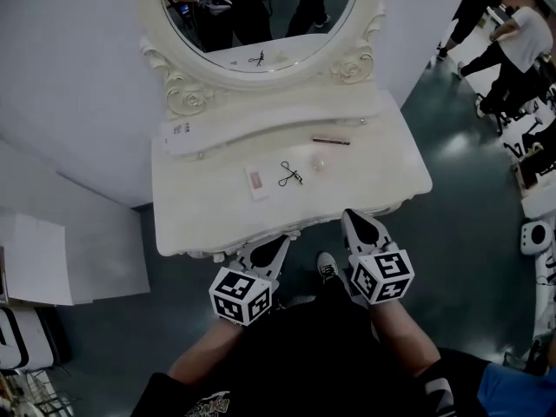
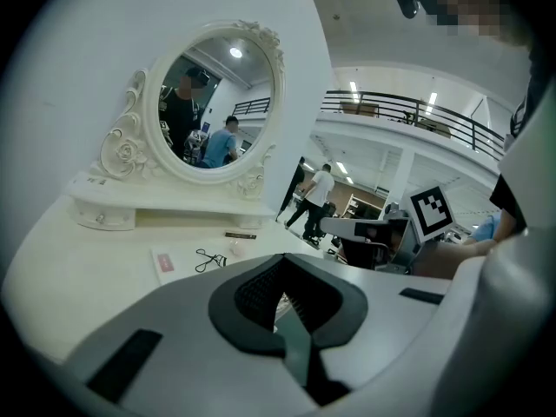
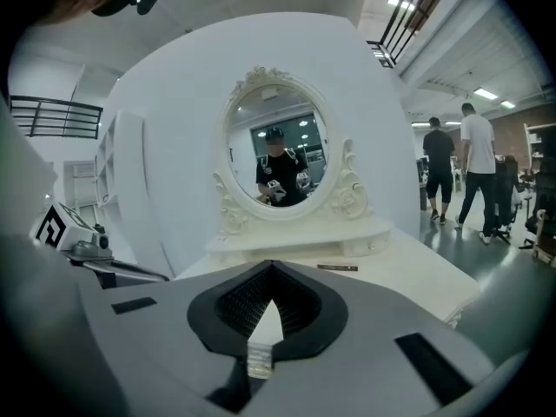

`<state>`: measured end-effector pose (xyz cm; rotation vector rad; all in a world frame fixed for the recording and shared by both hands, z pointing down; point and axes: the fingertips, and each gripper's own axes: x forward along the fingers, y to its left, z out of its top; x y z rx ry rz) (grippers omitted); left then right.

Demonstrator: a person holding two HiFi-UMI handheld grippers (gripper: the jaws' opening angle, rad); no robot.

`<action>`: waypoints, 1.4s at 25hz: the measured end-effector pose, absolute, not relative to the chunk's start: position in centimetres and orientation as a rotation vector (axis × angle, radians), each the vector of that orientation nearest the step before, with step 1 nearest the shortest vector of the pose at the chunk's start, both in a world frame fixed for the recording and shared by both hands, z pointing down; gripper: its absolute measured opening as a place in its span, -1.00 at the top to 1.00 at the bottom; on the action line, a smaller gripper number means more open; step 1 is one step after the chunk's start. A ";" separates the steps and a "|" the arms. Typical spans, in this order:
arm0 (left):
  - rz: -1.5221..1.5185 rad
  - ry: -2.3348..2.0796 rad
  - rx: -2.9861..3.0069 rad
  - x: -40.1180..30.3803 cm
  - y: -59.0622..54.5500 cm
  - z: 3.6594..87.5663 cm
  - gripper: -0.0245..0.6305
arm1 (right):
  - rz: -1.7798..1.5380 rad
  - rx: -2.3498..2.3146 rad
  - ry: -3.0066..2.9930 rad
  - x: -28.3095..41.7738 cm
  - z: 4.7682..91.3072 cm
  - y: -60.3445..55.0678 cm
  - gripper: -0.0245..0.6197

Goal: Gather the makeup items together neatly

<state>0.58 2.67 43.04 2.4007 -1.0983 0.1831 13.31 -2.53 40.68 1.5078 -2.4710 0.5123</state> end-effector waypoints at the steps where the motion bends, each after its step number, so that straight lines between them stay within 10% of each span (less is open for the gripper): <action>1: 0.186 -1.106 2.394 1.2 2.3 43.2 0.90 | 0.510 1.498 -2.471 13.9 40.8 -3.2 0.84; 35: 0.203 -1.389 2.129 10.0 -7.4 48.2 0.90 | 0.370 0.958 -2.424 21.6 51.6 -22.2 0.71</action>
